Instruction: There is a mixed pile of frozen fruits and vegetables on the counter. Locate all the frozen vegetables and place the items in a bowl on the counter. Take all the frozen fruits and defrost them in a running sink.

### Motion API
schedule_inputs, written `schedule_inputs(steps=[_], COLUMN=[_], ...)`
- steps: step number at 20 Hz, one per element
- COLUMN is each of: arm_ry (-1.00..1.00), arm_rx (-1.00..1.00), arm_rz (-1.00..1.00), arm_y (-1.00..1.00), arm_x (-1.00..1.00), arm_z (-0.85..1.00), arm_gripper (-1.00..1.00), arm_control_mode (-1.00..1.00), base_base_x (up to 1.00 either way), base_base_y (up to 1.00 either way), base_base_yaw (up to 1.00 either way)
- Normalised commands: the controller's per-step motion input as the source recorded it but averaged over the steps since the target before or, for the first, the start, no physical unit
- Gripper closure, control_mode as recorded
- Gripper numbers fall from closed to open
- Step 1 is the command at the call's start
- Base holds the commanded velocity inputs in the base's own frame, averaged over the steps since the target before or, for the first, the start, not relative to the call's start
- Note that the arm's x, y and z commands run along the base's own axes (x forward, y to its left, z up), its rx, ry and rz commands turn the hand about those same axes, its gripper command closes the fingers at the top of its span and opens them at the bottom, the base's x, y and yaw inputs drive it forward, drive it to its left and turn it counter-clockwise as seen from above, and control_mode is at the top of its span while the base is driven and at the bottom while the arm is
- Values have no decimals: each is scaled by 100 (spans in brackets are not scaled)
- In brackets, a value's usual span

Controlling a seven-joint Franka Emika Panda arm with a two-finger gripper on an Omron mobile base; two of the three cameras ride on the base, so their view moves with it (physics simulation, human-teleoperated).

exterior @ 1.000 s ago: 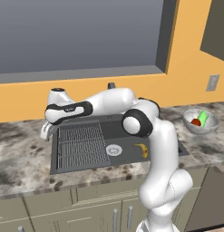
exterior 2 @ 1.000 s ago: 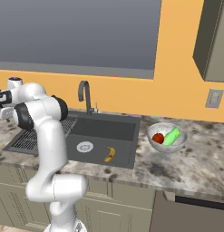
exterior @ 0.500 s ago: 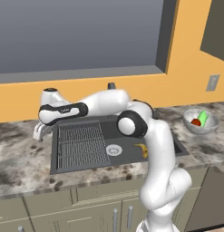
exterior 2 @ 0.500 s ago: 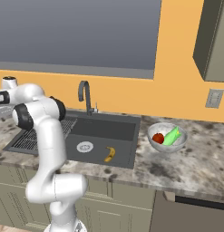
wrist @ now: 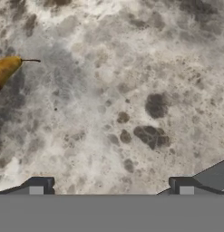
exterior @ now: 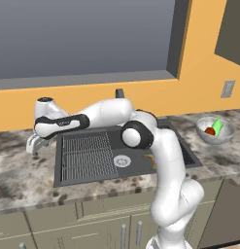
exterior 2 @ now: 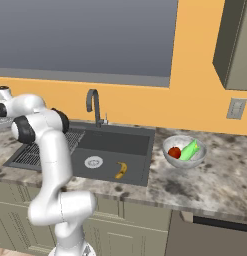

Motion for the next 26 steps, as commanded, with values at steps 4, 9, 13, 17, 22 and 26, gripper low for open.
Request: schedule_inputs(steps=[4, 9, 13, 17, 22, 26], arm_ry=[3, 12, 5, 0, 0, 0], arm_rx=[-4, -5, -6, -5, -5, 0], arm_rz=[-13, -13, -15, -3, -14, -16], arm_y=[39, 27, 19, 4, 12, 16], arm_x=[-5, -2, -11, -16, -17, -15], arm_z=[0, 5, 1, 0, -1, -2], arm_gripper=[-100, -100, -100, -100, -100, -100], arm_control_mode=[-100, -100, -100, -100, -100, -100], base_base_x=[0, 0, 0, 0, 0, 0], base_base_y=[0, 0, 0, 0, 0, 0], base_base_yaw=[0, 0, 0, 0, 0, 0])
